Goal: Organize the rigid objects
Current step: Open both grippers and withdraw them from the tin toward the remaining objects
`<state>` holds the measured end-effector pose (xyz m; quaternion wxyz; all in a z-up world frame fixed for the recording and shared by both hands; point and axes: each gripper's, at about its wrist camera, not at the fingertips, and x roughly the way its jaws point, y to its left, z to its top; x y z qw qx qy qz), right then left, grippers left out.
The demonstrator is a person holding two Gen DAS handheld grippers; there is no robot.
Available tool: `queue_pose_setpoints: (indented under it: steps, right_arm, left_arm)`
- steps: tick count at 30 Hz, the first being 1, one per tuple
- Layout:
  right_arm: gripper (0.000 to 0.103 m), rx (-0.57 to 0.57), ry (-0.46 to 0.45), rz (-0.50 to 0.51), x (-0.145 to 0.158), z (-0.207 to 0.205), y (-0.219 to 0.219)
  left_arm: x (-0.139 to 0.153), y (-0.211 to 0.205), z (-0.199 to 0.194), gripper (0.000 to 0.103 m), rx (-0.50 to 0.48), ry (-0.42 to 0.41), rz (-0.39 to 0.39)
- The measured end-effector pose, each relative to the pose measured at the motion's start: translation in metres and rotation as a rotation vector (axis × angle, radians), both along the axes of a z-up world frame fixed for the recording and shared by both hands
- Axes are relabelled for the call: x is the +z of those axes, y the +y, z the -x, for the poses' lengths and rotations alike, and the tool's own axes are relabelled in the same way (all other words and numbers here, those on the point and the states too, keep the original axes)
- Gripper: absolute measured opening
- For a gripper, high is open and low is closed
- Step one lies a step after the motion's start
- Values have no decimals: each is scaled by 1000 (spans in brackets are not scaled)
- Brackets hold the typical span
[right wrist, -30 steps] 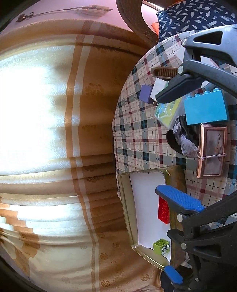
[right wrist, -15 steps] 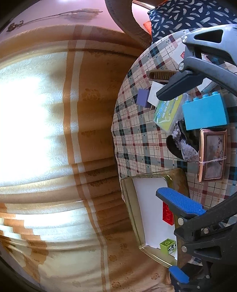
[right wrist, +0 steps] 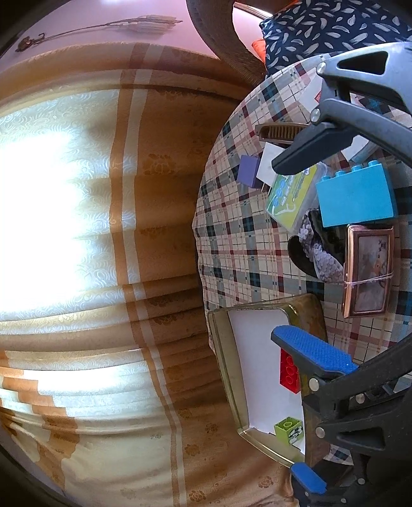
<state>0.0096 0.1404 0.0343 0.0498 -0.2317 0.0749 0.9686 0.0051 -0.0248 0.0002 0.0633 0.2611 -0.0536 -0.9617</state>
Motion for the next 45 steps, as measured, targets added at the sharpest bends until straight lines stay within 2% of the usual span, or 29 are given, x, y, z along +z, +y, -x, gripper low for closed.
queue_pose_setpoints:
  steps: [9, 13, 18, 24, 27, 32, 37, 41, 45]
  right_arm:
    - [98, -11, -31, 20, -2, -1, 8]
    - [98, -23, -32, 44, -2, -14, 21]
    - [98, -66, -35, -19, 1, -28, 36]
    - [98, -115, -44, -1, -3, -44, 65]
    - [97, -141, -50, 20, -5, -53, 80]
    - [97, -184, -61, 15, -9, -63, 97]
    - [98, -203, -69, 32, -13, -71, 107]
    - [98, -207, -55, 33, -9, -77, 111]
    - [98, -209, -52, 45, -9, -79, 116]
  left_arm:
    - [0, 0, 0, 102, -4, 0, 0]
    - [0, 2, 0, 102, -30, -1, -3]
    - [-1, 8, -1, 102, -60, -8, 1]
    - [-1, 16, -3, 102, -123, -32, -31]
    - [-3, 24, -3, 102, -181, -67, -74]
    - [-6, 54, -7, 102, -283, -94, -8]
    - [-14, 83, -5, 102, -413, -180, -28]
    - [-21, 102, 1, 102, -441, -237, 40]
    - [-27, 106, 11, 102, -446, -291, -10]
